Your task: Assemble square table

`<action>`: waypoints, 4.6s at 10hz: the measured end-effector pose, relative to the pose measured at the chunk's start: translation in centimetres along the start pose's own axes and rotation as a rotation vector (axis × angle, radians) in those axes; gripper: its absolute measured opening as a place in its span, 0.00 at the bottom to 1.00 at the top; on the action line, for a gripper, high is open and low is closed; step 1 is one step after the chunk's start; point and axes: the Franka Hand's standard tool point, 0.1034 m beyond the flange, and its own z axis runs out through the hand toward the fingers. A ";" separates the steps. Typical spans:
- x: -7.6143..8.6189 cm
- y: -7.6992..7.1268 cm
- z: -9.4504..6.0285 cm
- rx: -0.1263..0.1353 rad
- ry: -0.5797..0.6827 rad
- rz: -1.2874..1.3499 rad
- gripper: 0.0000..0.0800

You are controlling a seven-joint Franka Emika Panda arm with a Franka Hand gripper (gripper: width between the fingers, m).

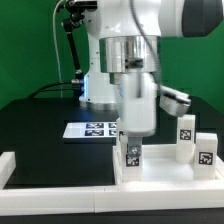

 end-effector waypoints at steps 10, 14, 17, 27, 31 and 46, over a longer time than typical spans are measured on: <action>0.2 -0.4 0.1 0.047 -0.006 -0.119 0.76; 0.4 -0.3 0.2 0.038 0.017 -0.439 0.81; -0.4 -0.2 0.3 -0.007 0.069 -1.022 0.81; -0.1 -0.2 0.4 -0.022 0.066 -0.368 0.36; 0.0 -0.2 0.5 -0.022 0.002 0.190 0.36; -2.3 -0.4 -6.1 0.017 -0.056 0.284 0.81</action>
Offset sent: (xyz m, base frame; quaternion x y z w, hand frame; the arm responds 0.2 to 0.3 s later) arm 0.0154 0.0046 0.0050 0.0375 -0.0218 0.2757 0.9603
